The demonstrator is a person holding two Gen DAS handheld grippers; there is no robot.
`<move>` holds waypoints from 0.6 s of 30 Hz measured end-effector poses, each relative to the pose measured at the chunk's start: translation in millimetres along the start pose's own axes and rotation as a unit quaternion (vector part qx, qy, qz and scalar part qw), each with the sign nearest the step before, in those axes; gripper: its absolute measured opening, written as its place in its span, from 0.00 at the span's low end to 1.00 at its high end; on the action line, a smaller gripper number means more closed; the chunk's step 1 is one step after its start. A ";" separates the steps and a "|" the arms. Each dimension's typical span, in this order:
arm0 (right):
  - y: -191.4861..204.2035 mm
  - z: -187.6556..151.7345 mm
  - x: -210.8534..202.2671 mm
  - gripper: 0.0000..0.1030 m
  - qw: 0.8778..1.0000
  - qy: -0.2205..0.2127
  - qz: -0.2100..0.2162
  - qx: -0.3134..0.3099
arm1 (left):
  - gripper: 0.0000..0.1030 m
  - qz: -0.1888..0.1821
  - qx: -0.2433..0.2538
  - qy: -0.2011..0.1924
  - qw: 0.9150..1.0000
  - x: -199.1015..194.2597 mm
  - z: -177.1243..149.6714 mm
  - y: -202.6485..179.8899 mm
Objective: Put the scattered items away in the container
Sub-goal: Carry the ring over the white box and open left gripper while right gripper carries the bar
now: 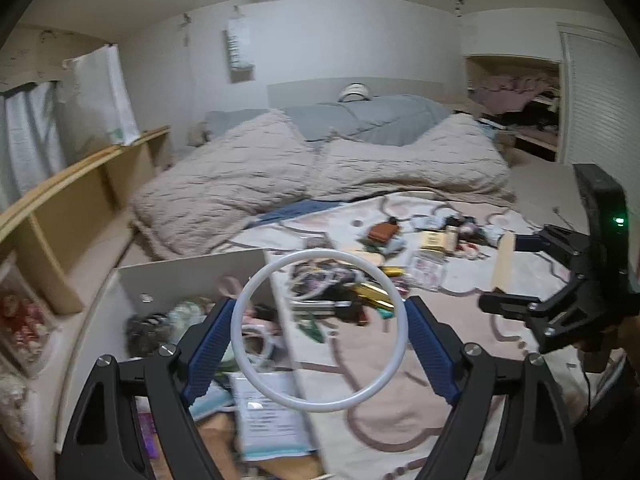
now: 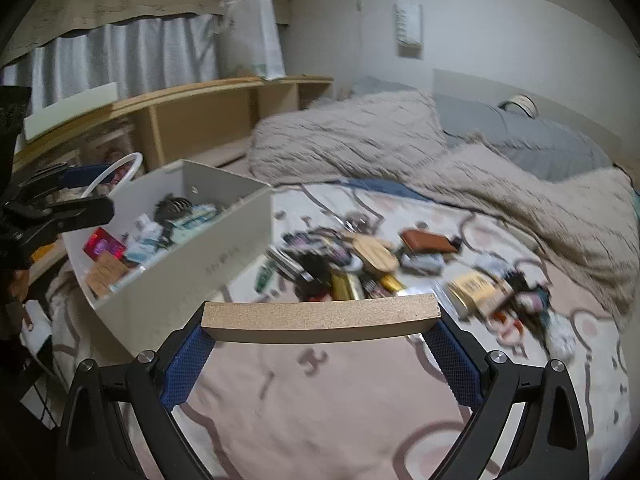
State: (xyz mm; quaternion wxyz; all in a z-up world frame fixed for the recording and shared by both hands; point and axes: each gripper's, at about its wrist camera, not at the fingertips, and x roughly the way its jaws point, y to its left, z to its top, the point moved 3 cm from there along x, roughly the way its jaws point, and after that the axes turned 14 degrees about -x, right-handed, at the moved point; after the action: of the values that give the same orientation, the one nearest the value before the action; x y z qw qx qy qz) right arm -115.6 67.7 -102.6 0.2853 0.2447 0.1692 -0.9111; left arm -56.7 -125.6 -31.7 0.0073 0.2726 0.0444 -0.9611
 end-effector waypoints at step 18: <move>42.6 72.6 39.0 0.97 0.993 -0.030 0.115 0.003 | 0.82 0.101 -0.184 0.033 0.977 46.9 26.7 127.2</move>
State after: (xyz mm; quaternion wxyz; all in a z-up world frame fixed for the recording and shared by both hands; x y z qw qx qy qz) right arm -143.3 -15.1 -71.2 0.3921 0.2355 0.1284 -0.8800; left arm -105.7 -254.3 -44.1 0.1530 0.3015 0.1924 -0.9212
